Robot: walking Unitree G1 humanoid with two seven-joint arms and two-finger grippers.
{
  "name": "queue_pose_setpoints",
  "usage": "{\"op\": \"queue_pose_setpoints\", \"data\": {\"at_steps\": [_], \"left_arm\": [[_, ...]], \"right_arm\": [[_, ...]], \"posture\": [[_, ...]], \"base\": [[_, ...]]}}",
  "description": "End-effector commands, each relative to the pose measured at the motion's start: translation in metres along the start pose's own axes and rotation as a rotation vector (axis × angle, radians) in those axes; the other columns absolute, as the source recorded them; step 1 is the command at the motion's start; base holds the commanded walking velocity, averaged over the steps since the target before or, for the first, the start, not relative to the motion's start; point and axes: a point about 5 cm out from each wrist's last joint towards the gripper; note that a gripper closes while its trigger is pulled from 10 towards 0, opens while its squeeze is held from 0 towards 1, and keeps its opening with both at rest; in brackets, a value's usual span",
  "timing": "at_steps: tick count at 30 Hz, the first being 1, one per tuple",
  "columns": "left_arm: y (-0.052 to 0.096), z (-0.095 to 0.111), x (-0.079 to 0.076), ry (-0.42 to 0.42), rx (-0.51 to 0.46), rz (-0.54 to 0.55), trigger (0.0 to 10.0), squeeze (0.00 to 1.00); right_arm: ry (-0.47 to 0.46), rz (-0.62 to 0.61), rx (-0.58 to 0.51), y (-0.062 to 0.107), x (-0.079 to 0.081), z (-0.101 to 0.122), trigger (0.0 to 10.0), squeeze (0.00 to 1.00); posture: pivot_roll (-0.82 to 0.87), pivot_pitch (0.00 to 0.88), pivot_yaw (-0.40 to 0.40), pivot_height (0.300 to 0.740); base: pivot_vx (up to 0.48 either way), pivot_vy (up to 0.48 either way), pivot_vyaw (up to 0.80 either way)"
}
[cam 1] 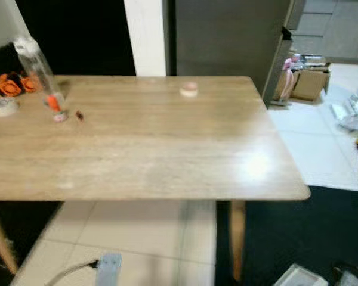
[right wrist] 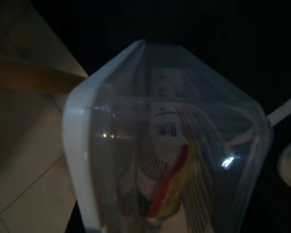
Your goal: Restocking fridge
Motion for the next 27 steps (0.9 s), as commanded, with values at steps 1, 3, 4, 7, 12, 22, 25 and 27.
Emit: {"op": "queue_pose_setpoints", "data": {"at_steps": [1,3,4,7,12,22,25,27], "left_arm": [[0.0004,-0.0027,0.0012,-0.009,0.011,0.005,10.0,0.00],[0.0004,-0.0027,0.0011,-0.009,0.011,0.005,10.0,0.00],[0.0004,-0.0026,0.0011,-0.009,0.010,0.005,10.0,0.00],[0.0004,-0.0027,0.0010,-0.011,0.011,0.003,10.0,0.00],[0.0002,-0.0024,0.0002,-0.014,0.011,0.000,10.0,0.00],[-0.0005,-0.0002,-0.0028,-0.021,0.007,-0.009,10.0,0.00],[-0.0005,-0.0002,-0.0033,-0.021,0.007,-0.010,10.0,0.00],[-0.0006,-0.0004,-0.0040,-0.023,0.009,-0.012,10.0,0.00]], "right_arm": [[0.010,0.011,-0.004,-0.0004,0.0007,0.0030,10.0,0.00],[0.014,0.013,-0.003,-0.0004,0.0008,0.0029,10.0,0.00],[0.011,0.017,-0.003,-0.0005,0.0012,0.0028,10.0,0.00],[0.011,0.011,-0.006,-0.0005,0.0012,0.0025,10.0,0.00],[-0.002,-0.015,-0.002,-0.0001,-0.0007,0.0011,10.0,0.00],[0.038,0.007,0.007,0.0003,-0.0015,0.0009,10.0,0.00],[0.039,0.006,0.006,0.0004,-0.0017,0.0009,10.0,0.00],[0.028,0.003,0.003,0.0005,-0.0023,0.0010,10.0,0.00]], "posture": [[0.04,0.000,-0.010,0.740],[0.04,0.000,-0.010,0.740],[0.04,0.000,-0.010,0.740],[0.04,0.000,-0.009,0.740],[0.04,0.000,-0.007,0.740],[0.03,0.000,-0.010,0.740],[0.02,0.000,-0.011,0.740],[0.02,0.000,-0.012,0.740]], "base": [[0.000,-0.480,0.80],[0.000,-0.480,0.80],[0.000,-0.480,0.80],[0.000,-0.480,0.80],[0.000,-0.480,0.00],[0.000,-0.480,0.48],[0.000,-0.480,0.53],[0.000,-0.480,0.00]]}}
Point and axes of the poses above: a point about 5 cm out from each wrist's last joint towards the gripper, its own y axis pointing back from the gripper into the wrist, its own z axis along the axis of the wrist's last joint, x = y × z, and after that the axes turned 7 degrees about y, right-handed
